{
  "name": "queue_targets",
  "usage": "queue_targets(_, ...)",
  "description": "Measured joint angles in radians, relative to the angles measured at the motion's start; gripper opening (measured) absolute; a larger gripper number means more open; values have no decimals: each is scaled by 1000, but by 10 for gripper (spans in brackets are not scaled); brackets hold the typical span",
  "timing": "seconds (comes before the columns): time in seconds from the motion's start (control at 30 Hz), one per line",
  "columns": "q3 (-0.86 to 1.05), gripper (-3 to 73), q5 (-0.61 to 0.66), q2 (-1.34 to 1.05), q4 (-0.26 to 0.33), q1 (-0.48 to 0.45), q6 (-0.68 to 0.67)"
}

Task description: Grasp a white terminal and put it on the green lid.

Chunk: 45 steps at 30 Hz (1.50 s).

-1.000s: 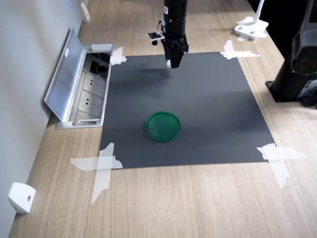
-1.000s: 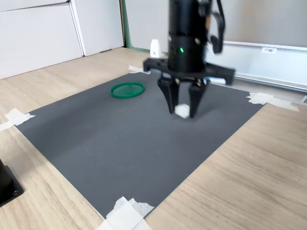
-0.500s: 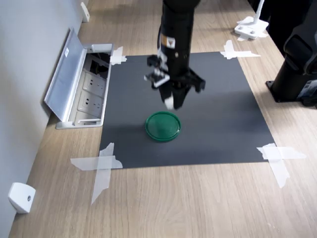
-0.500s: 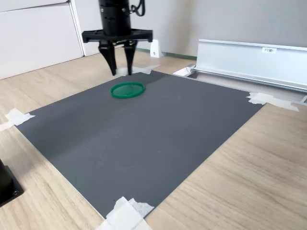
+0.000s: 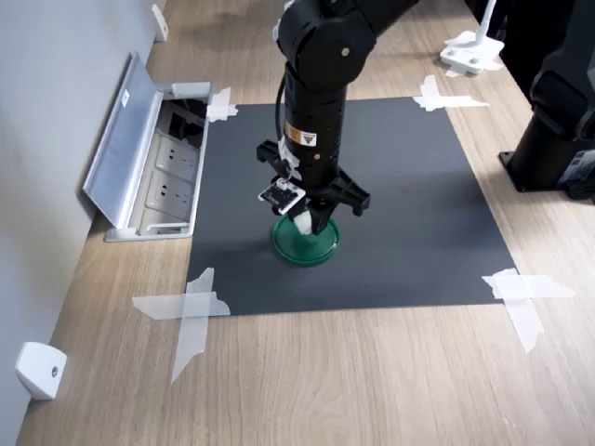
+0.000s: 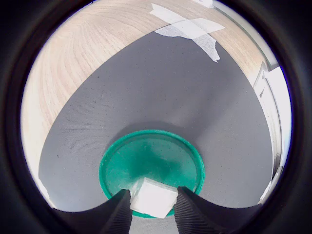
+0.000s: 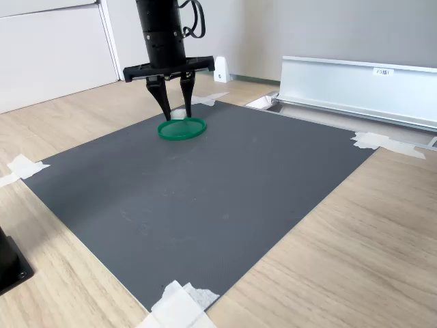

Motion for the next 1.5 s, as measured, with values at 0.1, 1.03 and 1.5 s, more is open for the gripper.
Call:
queue_targets(0.1, -1, 353, 0, 0, -4, 0, -4)
queue_targets(1.03, 67, 170, -200, -284, 53, -214, 227)
queue_targets(1.5, 484, -5, -414, -942, 46, -370, 418)
